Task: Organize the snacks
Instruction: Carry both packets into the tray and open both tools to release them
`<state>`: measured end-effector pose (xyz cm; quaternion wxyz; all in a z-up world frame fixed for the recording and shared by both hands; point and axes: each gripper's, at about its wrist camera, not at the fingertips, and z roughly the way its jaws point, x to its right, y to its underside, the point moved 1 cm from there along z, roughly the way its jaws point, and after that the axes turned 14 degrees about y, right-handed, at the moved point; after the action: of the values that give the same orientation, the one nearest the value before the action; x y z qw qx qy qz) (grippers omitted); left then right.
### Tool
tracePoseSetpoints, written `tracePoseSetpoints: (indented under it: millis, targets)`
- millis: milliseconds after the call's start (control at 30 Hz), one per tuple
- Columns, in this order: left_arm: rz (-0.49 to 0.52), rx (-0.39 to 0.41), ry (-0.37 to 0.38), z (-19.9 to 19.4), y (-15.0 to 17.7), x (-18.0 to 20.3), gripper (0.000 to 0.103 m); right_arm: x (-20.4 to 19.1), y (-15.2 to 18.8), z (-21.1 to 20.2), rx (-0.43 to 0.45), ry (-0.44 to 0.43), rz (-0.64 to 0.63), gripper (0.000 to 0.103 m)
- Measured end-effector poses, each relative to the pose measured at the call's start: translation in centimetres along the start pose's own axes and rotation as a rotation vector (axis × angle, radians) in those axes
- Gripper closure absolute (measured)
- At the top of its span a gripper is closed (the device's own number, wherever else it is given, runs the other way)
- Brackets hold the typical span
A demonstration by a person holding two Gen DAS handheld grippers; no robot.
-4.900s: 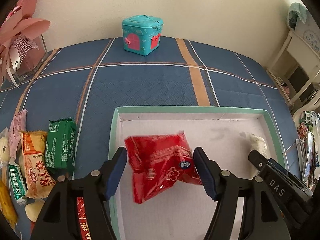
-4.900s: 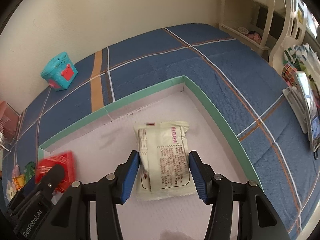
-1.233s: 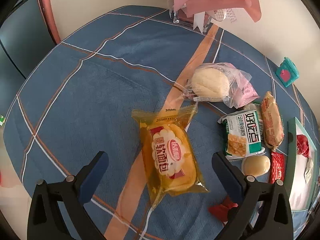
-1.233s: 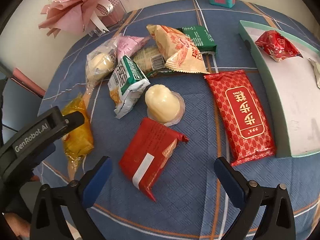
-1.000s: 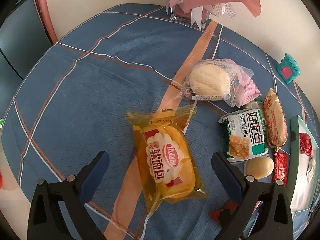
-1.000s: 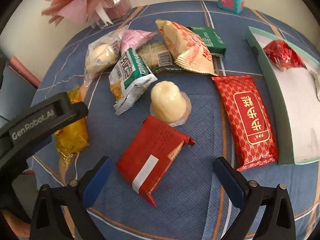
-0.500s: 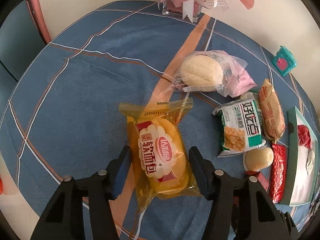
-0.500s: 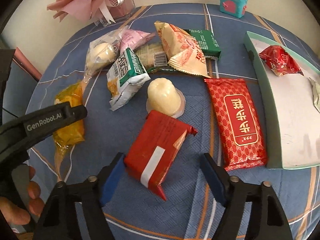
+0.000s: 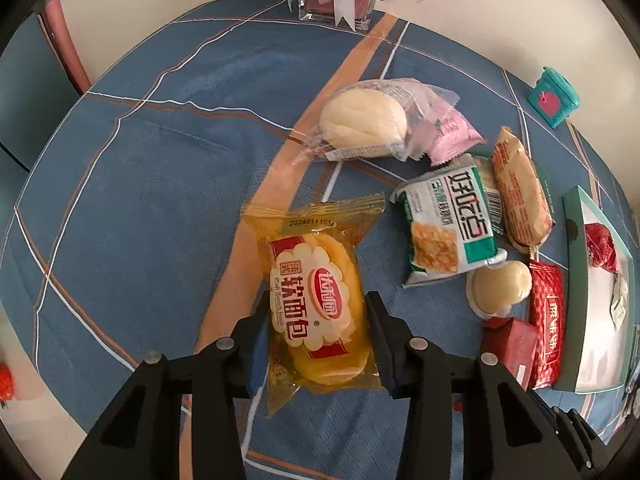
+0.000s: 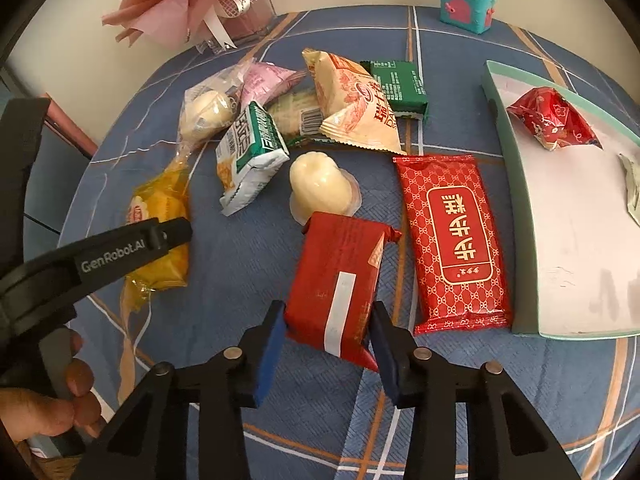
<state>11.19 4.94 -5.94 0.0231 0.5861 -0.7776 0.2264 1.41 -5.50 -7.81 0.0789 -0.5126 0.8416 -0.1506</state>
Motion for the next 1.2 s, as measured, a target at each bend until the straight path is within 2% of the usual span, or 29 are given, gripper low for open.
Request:
tracePoseSetpoints:
  millis: [500,933,1200]
  targets:
    - [0.029,0.061,-0.012,-2.7,1.0,3.5,0.06,4.6,-0.4,-4.5,0.062,-0.085,0.016,0.059]
    - [0.051,0.101,-0.024,-4.3,0.9,5.8,0.06,9.2,-0.2,-7.5,0.118,-0.107,0.077,0.059]
    - [0.113,0.115,-0.002,-4.3,1.5,10.2,0.06,12.6,-1.1,-8.0,0.142,-0.103,0.154,0.059]
